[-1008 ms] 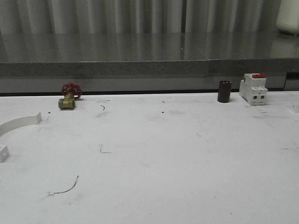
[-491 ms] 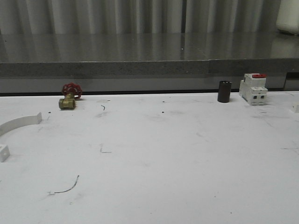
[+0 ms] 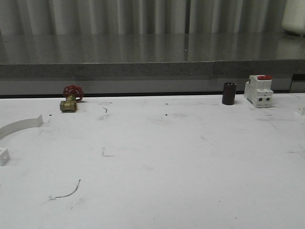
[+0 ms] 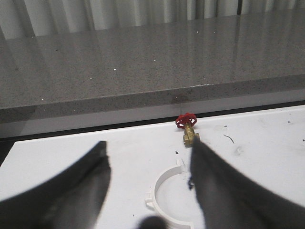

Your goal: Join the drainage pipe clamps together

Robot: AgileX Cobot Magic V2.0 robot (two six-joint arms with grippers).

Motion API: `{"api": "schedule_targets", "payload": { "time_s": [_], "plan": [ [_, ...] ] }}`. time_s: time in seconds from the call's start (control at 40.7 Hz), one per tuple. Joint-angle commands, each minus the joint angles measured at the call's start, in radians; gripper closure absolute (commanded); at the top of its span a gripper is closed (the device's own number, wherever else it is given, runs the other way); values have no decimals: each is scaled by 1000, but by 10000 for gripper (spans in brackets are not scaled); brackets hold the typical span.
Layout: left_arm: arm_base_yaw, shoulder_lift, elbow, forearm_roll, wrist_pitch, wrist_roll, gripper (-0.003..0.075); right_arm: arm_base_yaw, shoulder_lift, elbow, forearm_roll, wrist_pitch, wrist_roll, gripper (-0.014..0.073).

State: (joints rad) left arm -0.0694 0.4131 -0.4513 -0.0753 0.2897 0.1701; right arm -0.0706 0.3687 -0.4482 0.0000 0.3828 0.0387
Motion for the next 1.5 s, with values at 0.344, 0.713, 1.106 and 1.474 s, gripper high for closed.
{"api": "schedule_targets", "payload": {
  "time_s": [0.344, 0.713, 1.106, 1.474],
  "plan": [
    [0, 13, -37, -11, -68, -5, 83, 0, 15, -33, -6, -70, -5, -57],
    [0, 194, -134, -14, -38, -15, 115, 0, 15, -33, -6, -70, -5, -57],
    [48, 781, -528, -37, 339, -33, 115, 0, 15, -33, -6, -70, -5, -57],
    [94, 1193, -788, -33, 525, 6, 115, 0, 15, -33, -6, -70, -5, -57]
  ]
}}
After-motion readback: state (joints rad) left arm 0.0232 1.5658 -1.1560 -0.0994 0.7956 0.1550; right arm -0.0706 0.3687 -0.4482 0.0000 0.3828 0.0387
